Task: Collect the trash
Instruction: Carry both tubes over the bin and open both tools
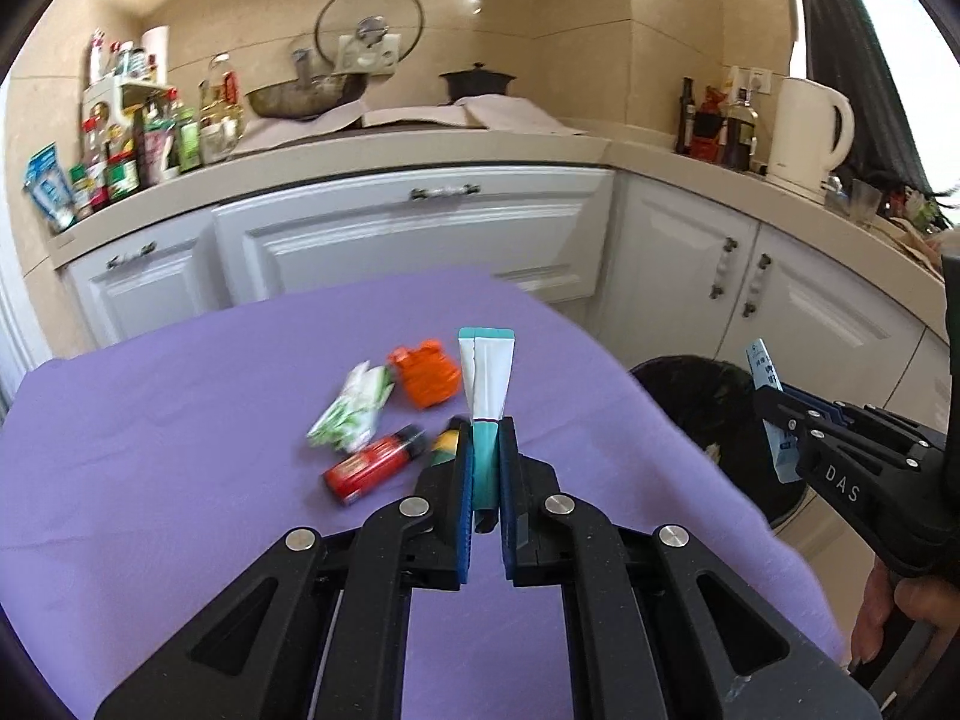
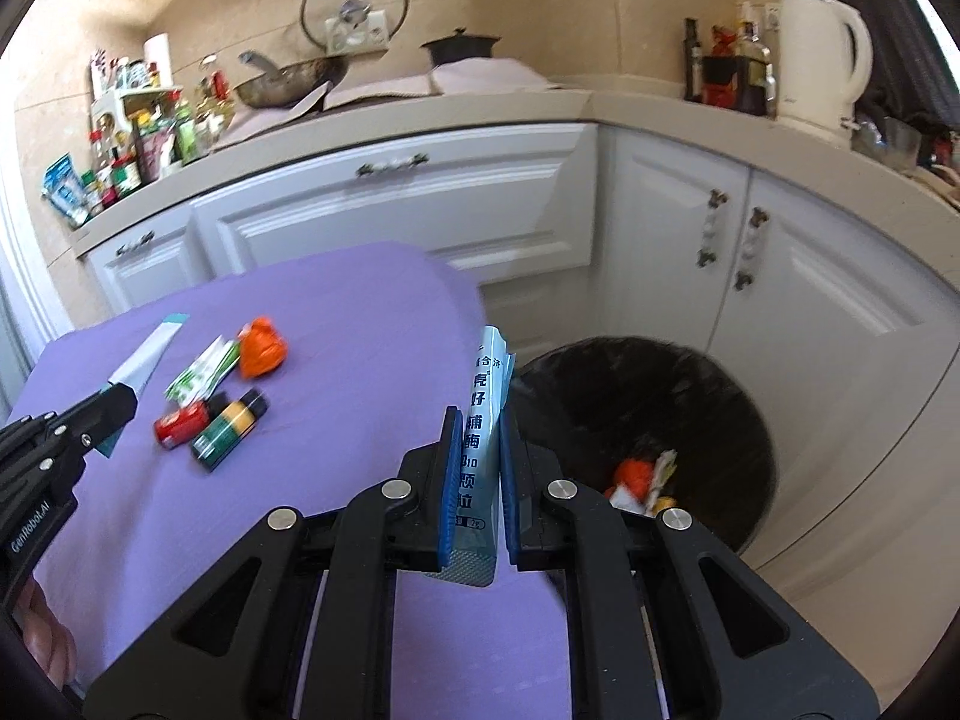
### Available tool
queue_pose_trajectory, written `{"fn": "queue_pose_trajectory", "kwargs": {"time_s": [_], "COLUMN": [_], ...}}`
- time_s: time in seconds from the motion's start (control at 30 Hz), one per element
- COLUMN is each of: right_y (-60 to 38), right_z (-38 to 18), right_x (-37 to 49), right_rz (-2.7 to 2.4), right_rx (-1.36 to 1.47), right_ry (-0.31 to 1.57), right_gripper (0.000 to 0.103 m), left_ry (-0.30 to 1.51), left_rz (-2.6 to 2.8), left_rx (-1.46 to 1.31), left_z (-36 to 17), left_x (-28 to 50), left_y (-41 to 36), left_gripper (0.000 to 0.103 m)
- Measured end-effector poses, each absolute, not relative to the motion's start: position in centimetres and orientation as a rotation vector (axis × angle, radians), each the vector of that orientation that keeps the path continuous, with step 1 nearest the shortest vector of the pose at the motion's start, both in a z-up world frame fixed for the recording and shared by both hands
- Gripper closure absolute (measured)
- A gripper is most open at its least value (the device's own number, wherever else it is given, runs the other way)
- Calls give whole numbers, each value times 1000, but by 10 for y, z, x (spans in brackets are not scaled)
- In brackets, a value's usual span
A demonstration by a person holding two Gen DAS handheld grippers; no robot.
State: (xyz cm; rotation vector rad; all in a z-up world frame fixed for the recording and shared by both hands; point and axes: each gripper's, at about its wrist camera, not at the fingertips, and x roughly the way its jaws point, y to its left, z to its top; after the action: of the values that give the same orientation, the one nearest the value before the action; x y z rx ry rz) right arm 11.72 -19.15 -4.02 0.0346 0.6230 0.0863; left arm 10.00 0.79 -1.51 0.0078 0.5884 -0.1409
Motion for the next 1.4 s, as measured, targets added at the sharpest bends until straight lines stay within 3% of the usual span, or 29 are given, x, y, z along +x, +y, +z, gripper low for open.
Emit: {"fn": "queue_pose_trajectory", "kwargs": {"time_s": [0.67, 1.4], "right_y": [-265, -300], "right_z": [-38, -66], "right_x": [147, 175], "right_rz": [-34, -87], "right_rx": [33, 69], "right_ry": [518, 557], "right_gripper": [91, 90], "left_ry": [561, 612], "left_rz": [-274, -291], "left_rx": [45, 112], "left_z": [-19, -45], "left_x": [155, 194], "left_y": [-98, -148], "left_gripper": [95, 95]}}
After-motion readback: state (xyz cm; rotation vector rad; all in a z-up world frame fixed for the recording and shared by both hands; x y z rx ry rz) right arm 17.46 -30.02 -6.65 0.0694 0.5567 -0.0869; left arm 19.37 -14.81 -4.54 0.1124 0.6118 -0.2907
